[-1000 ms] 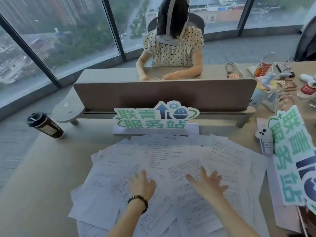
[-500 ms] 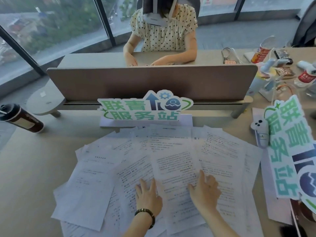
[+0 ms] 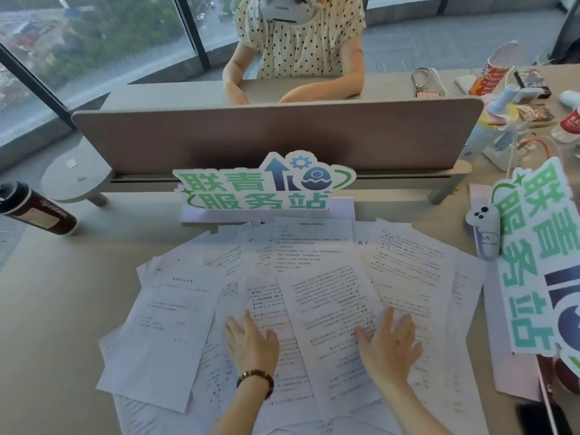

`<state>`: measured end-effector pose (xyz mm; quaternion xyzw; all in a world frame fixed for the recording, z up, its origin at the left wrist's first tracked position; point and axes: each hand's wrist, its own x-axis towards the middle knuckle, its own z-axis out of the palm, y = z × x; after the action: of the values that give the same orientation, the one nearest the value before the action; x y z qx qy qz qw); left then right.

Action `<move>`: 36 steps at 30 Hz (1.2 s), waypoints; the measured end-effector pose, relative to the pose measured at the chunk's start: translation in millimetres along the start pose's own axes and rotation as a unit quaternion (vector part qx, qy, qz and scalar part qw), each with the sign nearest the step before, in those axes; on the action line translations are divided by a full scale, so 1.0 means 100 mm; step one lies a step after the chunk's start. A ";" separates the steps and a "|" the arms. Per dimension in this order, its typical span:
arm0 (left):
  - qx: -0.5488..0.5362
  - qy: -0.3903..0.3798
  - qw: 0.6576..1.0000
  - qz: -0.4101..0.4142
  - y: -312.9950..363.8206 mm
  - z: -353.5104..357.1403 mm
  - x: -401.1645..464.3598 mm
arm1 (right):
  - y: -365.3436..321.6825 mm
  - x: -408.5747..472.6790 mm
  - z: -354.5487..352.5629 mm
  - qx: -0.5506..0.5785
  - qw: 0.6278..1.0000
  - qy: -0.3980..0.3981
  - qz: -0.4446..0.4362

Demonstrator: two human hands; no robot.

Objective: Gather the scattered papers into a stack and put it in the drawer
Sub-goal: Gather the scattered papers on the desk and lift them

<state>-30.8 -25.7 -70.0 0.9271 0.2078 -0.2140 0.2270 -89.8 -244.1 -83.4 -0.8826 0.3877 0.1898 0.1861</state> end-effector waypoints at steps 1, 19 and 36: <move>0.013 -0.011 1.000 -0.023 -0.02 0.00 0.03 | -0.01 -0.01 0.02 -0.003 1.000 -0.006 -0.007; -0.130 -0.064 0.989 -0.008 0.26 -0.08 0.14 | -0.16 -0.01 0.00 0.182 0.980 0.008 -0.083; -0.321 -0.190 0.928 -0.014 0.20 -0.23 0.22 | -0.32 0.04 -0.18 0.358 0.925 -0.112 -0.058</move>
<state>3.5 -24.3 -55.9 0.7434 0.2315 -0.3114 0.5447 -60.0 -234.7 -64.0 -0.7511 0.3543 0.1252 0.5428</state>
